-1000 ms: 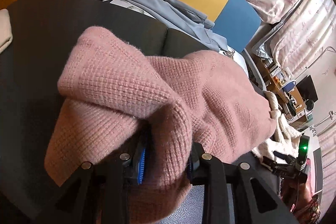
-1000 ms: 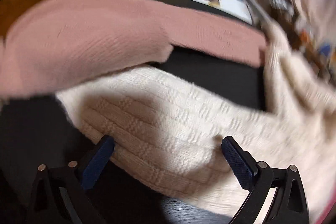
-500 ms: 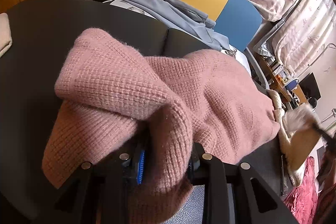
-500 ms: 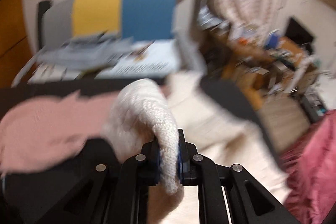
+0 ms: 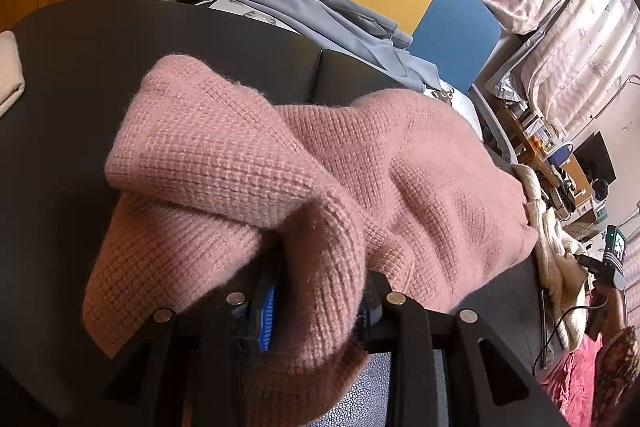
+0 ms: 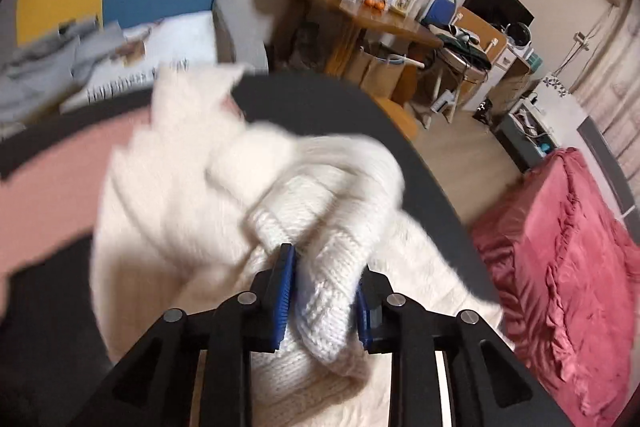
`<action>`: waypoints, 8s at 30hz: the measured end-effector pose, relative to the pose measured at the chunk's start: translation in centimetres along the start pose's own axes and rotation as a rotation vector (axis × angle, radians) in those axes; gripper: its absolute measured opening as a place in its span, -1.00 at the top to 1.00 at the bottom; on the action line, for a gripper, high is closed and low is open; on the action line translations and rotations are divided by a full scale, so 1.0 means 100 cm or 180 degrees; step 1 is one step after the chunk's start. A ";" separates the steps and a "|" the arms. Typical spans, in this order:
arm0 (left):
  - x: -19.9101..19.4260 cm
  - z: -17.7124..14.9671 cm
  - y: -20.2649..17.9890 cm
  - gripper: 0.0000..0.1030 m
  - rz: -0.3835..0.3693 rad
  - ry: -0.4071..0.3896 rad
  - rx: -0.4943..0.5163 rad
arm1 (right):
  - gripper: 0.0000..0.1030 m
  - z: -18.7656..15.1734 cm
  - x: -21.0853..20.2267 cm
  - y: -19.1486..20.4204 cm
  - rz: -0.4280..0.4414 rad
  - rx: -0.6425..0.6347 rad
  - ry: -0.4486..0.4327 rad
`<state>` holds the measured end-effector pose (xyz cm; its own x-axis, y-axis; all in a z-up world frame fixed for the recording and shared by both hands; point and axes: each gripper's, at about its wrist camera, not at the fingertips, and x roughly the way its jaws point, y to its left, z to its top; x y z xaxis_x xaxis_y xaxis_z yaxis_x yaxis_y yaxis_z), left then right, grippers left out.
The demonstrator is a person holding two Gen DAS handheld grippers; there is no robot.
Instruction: Fold clothes
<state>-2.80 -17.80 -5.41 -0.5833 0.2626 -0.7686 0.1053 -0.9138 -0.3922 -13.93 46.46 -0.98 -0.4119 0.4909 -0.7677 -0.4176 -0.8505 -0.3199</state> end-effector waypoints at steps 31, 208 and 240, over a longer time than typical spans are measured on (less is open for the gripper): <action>-0.023 0.030 0.017 0.78 0.0029 -0.0243 0.0351 | 0.81 -0.065 -0.186 0.323 0.2708 -0.1047 -0.0397; -0.007 0.011 -0.015 0.90 -0.0385 0.0033 0.1322 | -0.11 -0.164 -0.198 0.344 0.3706 -0.0365 0.0661; -0.059 0.013 -0.061 0.57 -0.0464 -0.0561 0.1576 | 0.88 -0.182 -0.203 0.199 0.3562 0.0320 -0.0114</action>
<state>-1.02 -14.17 2.20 -0.6943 0.3806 -0.6108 -0.3538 -0.9196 -0.1708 0.89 16.12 -1.84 -0.6182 -0.5330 -0.5777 0.1390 -0.7975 0.5871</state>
